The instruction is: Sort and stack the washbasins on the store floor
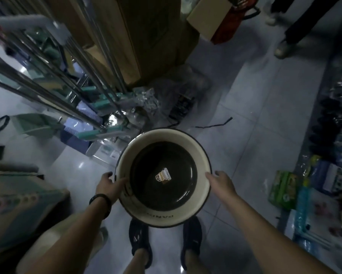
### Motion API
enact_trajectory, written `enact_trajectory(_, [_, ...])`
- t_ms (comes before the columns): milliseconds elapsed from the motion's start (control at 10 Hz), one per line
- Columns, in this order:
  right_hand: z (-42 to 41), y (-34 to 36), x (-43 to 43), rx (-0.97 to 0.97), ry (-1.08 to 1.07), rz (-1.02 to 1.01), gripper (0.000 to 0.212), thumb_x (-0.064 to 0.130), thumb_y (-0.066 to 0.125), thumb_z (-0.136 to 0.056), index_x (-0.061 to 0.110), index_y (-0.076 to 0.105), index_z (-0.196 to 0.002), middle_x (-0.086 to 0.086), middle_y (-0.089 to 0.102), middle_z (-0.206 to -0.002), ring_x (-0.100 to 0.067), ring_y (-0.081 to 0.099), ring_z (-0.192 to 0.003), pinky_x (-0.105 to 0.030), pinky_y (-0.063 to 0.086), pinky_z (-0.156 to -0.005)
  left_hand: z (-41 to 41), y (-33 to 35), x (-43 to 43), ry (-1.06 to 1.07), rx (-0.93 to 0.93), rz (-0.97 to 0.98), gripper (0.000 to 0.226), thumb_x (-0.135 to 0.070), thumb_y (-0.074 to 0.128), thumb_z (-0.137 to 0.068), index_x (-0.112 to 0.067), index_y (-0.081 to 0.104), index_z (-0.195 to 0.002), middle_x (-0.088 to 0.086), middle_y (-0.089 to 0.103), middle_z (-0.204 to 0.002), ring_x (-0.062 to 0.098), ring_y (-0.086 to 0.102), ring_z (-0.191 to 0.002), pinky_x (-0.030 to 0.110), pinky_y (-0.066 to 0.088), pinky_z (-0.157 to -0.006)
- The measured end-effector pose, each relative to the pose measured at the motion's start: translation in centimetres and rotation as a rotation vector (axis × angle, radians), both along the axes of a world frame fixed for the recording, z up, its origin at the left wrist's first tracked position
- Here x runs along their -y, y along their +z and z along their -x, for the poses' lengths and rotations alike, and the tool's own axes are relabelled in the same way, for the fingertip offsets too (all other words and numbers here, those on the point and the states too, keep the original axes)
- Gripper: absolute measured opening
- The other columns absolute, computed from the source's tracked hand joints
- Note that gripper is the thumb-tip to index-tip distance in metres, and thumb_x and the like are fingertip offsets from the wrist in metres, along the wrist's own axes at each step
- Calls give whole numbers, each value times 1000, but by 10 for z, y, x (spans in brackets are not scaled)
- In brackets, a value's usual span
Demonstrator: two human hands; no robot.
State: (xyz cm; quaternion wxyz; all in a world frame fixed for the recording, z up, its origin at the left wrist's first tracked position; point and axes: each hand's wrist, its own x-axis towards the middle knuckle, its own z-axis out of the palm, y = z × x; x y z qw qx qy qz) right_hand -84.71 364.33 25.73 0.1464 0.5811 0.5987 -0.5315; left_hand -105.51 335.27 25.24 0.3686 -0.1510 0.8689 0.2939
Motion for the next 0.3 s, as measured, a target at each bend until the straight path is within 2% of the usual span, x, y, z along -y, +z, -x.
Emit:
enact_trajectory(100, [-3,52,-11,-47,31,-128,63,42,59,-104,12,46,-158,-8,53,-156,-28,52,-140,-35,41,-110,-3,52,-16,-119,-162,15,68,-45,71,-88,-22,47,-148,13,57,-143,34,61,-120,46,55,-93])
enact_trajectory(200, [-16,113,-21,-123,25,-217,37,36,58,-103,18,69,-133,-3,69,-132,-24,63,-119,-32,49,-94,-7,108,-42,-251,-228,-94,43,-31,68,-93,-21,62,-135,6,69,-126,25,66,-106,37,55,-86])
enact_trajectory(300, [-36,169,-19,-229,6,-309,18,29,59,-103,29,66,-87,8,67,-87,-21,64,-92,-28,45,-70,-21,160,-74,-369,-178,-256,20,-28,70,-92,-31,70,-111,0,74,-100,17,69,-90,34,58,-79])
